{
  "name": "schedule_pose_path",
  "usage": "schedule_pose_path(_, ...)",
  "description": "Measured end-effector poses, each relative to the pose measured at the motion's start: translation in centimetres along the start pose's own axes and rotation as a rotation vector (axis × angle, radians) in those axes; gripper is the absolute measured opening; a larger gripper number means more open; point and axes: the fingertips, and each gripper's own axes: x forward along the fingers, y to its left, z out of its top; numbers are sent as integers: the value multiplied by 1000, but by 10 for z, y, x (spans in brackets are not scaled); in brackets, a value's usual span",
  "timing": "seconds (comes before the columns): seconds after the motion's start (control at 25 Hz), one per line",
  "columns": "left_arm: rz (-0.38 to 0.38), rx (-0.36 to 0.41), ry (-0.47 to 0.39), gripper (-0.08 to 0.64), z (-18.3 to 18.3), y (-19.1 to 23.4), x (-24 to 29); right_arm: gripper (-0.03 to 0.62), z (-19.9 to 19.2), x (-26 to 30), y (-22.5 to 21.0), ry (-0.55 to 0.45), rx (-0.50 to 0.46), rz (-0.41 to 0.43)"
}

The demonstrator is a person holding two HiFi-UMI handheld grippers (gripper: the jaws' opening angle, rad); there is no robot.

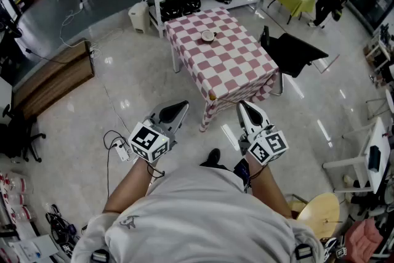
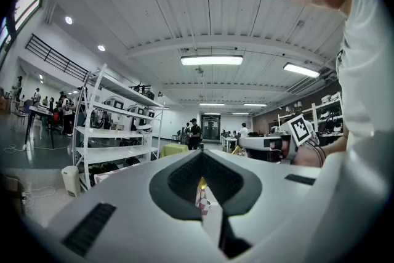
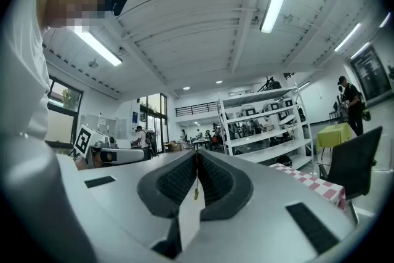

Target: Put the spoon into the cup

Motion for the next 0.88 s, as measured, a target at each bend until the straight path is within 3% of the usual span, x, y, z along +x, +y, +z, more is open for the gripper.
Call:
schedule_pose_path(0.16, 1, 2, -9, 13, -7, 8, -42, 34, -14, 3, 42, -8, 2, -1)
schedule_pose_path(0.4, 4, 7, -8, 13, -28, 12, -60, 34, -38, 3, 60, -9, -4, 8)
schedule_pose_path(0.64, 27, -14, 10, 13, -12, 35, -14, 34, -18, 29, 16, -2, 10, 17)
schedule_pose_path(0.88, 48, -17, 16, 14, -41, 47, -5, 34, -43, 36, 1, -9, 16, 30)
